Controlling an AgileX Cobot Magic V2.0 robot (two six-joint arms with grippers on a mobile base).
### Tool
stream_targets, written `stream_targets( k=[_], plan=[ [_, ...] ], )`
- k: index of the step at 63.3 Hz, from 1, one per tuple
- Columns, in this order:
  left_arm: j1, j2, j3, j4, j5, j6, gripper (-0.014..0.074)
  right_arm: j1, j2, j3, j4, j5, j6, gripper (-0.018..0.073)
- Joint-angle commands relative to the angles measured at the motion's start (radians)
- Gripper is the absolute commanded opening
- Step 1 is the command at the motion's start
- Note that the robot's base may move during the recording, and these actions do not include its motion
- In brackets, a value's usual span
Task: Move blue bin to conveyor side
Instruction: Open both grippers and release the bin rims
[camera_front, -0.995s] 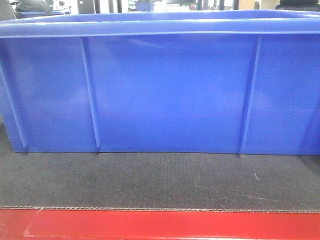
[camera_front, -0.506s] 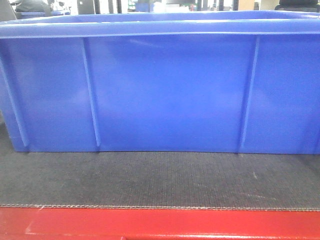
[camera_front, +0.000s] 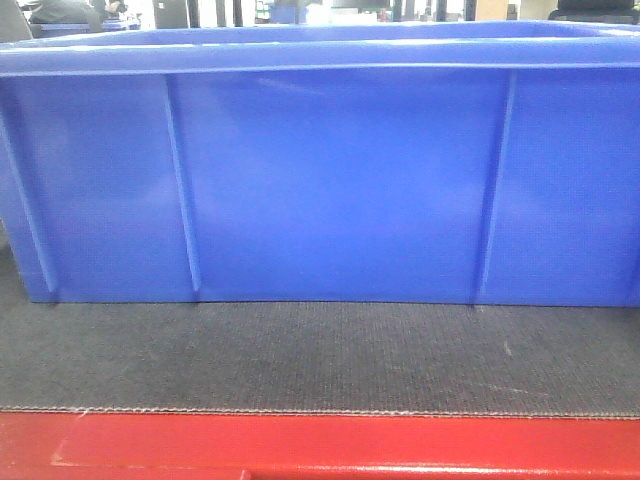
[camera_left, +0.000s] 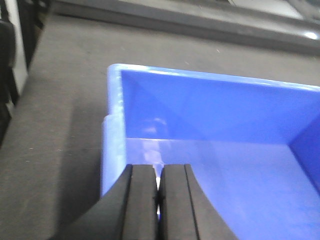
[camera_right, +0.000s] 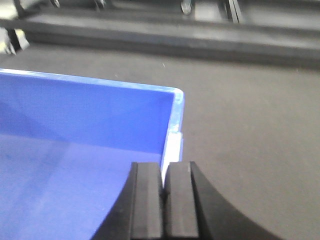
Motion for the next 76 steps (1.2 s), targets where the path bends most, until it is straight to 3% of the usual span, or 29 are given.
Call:
stream_targets(
  k=[1, 16, 31, 53, 76],
  plan=[
    [-0.006, -0.074, 0.118, -0.010, -0.141, -0.001, -0.0009, -0.001, -0.085, 0.124, -0.015, -0.139, -0.010, -0.0070],
    [-0.006, -0.282, 0.421, -0.008, -0.385, -0.001, -0.0009, -0.001, -0.287, 0.372, -0.015, -0.213, -0.010, -0.0070],
    [-0.006, -0.490, 0.615, 0.054, -0.397, -0.001, -0.0009, -0.001, -0.471, 0.528, -0.015, -0.212, -0.010, -0.0065],
    [-0.006, -0.701, 0.672, 0.058, -0.399, -0.001, -0.0009, -0.001, -0.559, 0.553, -0.015, -0.216, -0.010, -0.0069],
    [-0.006, -0.746, 0.672, 0.058, -0.399, -0.001, -0.0009, -0.001, -0.559, 0.553, -0.015, -0.223, -0.010, -0.0069]
  ],
)
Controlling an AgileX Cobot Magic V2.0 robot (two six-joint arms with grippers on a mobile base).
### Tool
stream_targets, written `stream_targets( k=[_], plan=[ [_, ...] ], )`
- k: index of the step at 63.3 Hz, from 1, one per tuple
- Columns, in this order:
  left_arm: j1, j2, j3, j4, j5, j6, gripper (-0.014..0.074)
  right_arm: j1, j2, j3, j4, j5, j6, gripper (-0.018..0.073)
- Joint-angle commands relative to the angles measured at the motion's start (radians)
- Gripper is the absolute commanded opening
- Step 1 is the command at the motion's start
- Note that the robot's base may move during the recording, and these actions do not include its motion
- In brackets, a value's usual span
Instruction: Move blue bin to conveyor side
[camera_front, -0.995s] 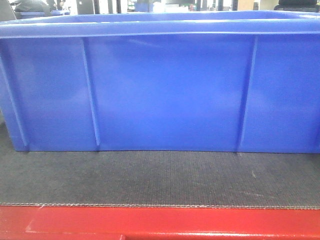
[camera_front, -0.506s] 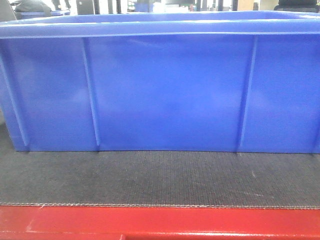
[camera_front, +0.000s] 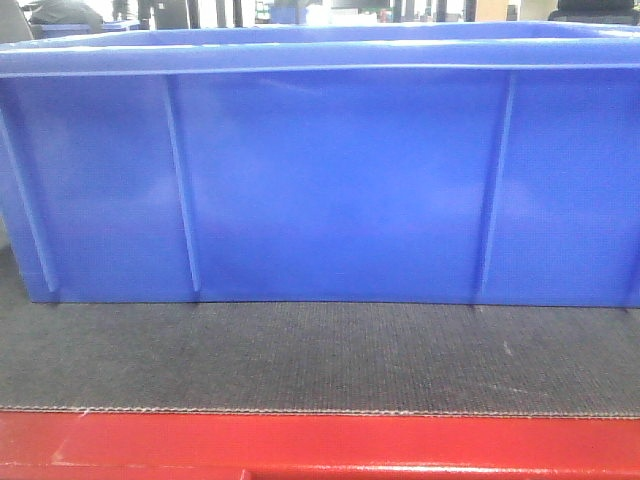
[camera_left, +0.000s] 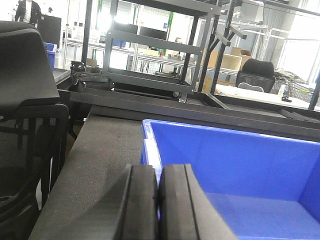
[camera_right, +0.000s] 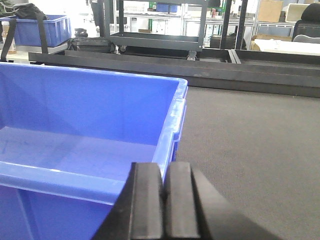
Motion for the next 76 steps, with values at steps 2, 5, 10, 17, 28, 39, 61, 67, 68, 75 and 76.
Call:
stream_targets(
  k=[2, 5, 10, 17, 28, 39, 61, 67, 68, 75, 76],
  plan=[
    [-0.006, -0.006, -0.001, 0.006, -0.020, -0.001, -0.0009, -0.001, -0.005, 0.000, -0.009, -0.026, -0.006, -0.0069],
    [-0.006, -0.006, -0.001, 0.006, -0.020, -0.001, -0.0009, -0.001, -0.005, 0.000, -0.009, -0.026, -0.006, -0.0069],
    [-0.006, -0.006, -0.001, 0.006, -0.020, -0.001, -0.0009, -0.001, -0.005, 0.000, -0.009, -0.026, -0.006, -0.0069],
    [-0.006, -0.006, -0.001, 0.006, -0.020, -0.001, -0.0009, -0.001, -0.005, 0.000, -0.009, -0.026, -0.006, -0.0069],
    [-0.006, -0.006, -0.001, 0.006, -0.020, -0.001, -0.0009, -0.009, -0.043, 0.056, -0.009, -0.069, -0.006, -0.0069],
    [-0.006, -0.006, -0.001, 0.006, -0.020, -0.001, -0.0009, -0.077, -0.177, 0.194, 0.070, -0.083, -0.027, -0.0069],
    [-0.006, -0.008, -0.001, 0.006, -0.020, -0.001, -0.0009, -0.169, -0.295, 0.391, 0.161, -0.174, -0.109, -0.0069],
    [-0.006, -0.008, -0.001, 0.006, -0.020, -0.001, -0.0009, -0.169, -0.295, 0.391, 0.161, -0.158, -0.109, -0.0069],
    [-0.006, -0.008, -0.001, 0.006, -0.020, -0.001, -0.0009, -0.169, -0.295, 0.391, 0.161, -0.160, -0.109, -0.0069],
    [-0.006, -0.008, -0.001, 0.006, -0.020, -0.001, -0.0009, -0.169, -0.295, 0.391, 0.161, -0.172, -0.109, -0.0069],
    [-0.006, -0.008, -0.001, 0.006, -0.020, -0.001, -0.0009, -0.169, -0.295, 0.391, 0.161, -0.176, -0.109, -0.0069]
  ],
)
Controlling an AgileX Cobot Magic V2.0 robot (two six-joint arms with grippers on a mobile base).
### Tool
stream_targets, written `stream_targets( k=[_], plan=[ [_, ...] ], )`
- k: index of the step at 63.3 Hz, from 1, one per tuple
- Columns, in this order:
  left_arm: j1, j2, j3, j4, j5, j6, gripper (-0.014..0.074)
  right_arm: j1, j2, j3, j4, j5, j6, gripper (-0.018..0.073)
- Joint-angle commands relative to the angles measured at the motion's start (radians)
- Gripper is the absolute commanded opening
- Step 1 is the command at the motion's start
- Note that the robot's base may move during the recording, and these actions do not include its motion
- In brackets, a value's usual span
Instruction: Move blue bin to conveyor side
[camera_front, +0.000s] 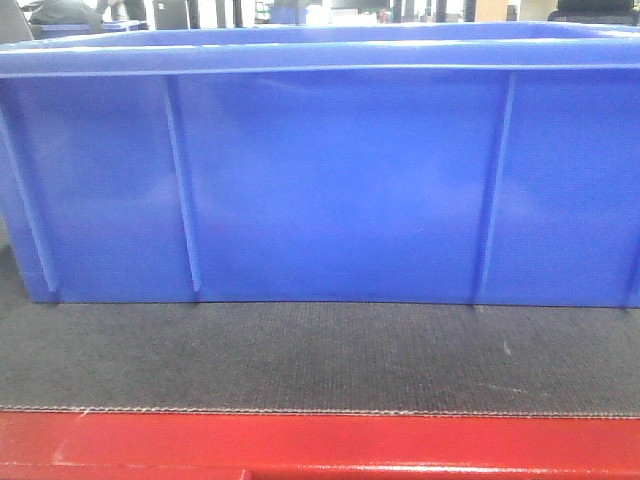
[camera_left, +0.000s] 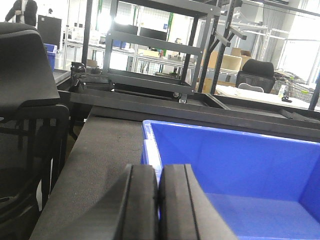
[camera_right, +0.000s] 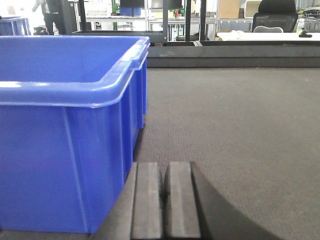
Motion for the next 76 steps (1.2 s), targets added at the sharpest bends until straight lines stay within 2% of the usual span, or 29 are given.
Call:
stream_targets(
  k=[1, 15, 68, 76],
  plan=[
    [-0.006, -0.006, -0.001, 0.002, -0.020, -0.001, -0.0009, -0.005, -0.004, 0.000, 0.002, -0.045, -0.008, -0.0069],
    [-0.006, -0.006, -0.001, 0.002, -0.020, -0.001, -0.0009, -0.005, -0.004, 0.000, 0.002, -0.154, -0.008, -0.0069],
    [-0.006, -0.006, -0.001, 0.002, -0.020, -0.001, -0.0009, -0.005, -0.004, 0.000, 0.002, -0.144, -0.008, -0.0069],
    [0.026, -0.052, 0.032, 0.053, -0.011, 0.002, -0.0009, -0.005, -0.004, 0.000, 0.002, -0.144, -0.008, -0.0069]
  ],
)
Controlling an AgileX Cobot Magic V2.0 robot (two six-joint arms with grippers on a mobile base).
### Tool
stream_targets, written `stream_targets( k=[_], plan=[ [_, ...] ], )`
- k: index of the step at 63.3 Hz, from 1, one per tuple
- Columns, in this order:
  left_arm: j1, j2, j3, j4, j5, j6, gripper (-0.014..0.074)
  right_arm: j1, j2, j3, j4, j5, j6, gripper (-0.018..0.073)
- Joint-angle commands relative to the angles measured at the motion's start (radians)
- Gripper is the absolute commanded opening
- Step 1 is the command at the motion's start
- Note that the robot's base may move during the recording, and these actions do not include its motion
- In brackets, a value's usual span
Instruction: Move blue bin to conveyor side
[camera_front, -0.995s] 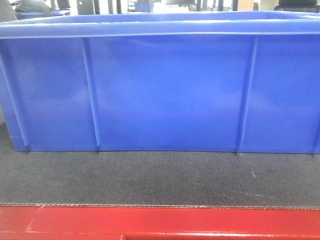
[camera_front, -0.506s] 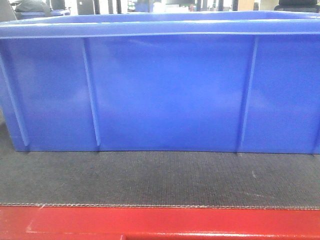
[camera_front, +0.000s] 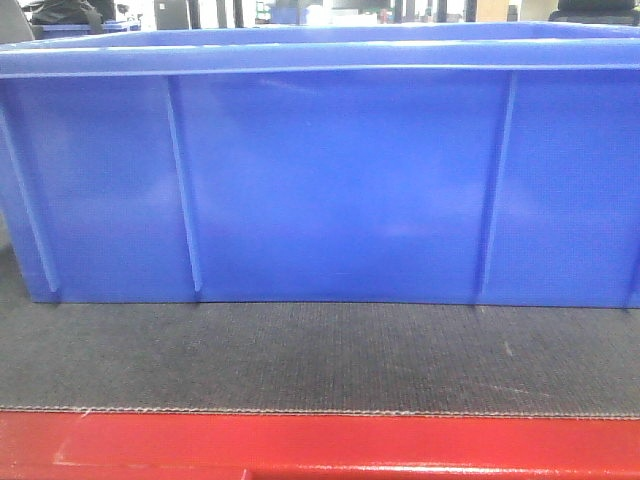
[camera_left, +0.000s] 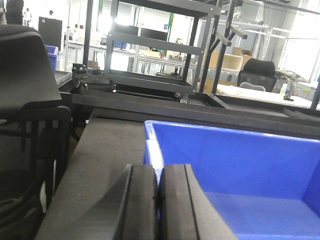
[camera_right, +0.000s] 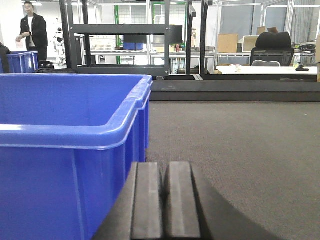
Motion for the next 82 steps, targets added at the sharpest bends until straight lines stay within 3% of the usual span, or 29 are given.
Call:
stream_targets(
  k=[1, 11, 19, 29, 49, 82],
  plan=[
    [0.032, -0.052, 0.035, 0.027, -0.016, 0.002, -0.0009, -0.005, -0.004, 0.000, 0.002, -0.023, -0.004, -0.0069],
    [0.114, -0.216, 0.164, 0.113, -0.016, 0.002, -0.0009, -0.005, -0.004, 0.000, 0.002, -0.023, -0.004, -0.0069],
    [0.124, -0.334, 0.273, 0.173, -0.016, 0.002, -0.0009, -0.005, -0.004, 0.000, 0.002, -0.023, -0.004, -0.0069],
    [0.110, -0.337, 0.406, 0.173, -0.041, 0.002, -0.0009, -0.005, -0.004, 0.000, 0.002, -0.023, -0.004, -0.0069],
    [0.102, -0.337, 0.406, 0.133, -0.013, -0.007, -0.0009, -0.005, -0.004, 0.000, 0.002, -0.023, -0.004, -0.0069],
    [0.102, -0.337, 0.406, 0.135, -0.019, -0.007, -0.0009, -0.005, -0.004, 0.000, 0.002, -0.023, -0.004, -0.0069]
  ],
)
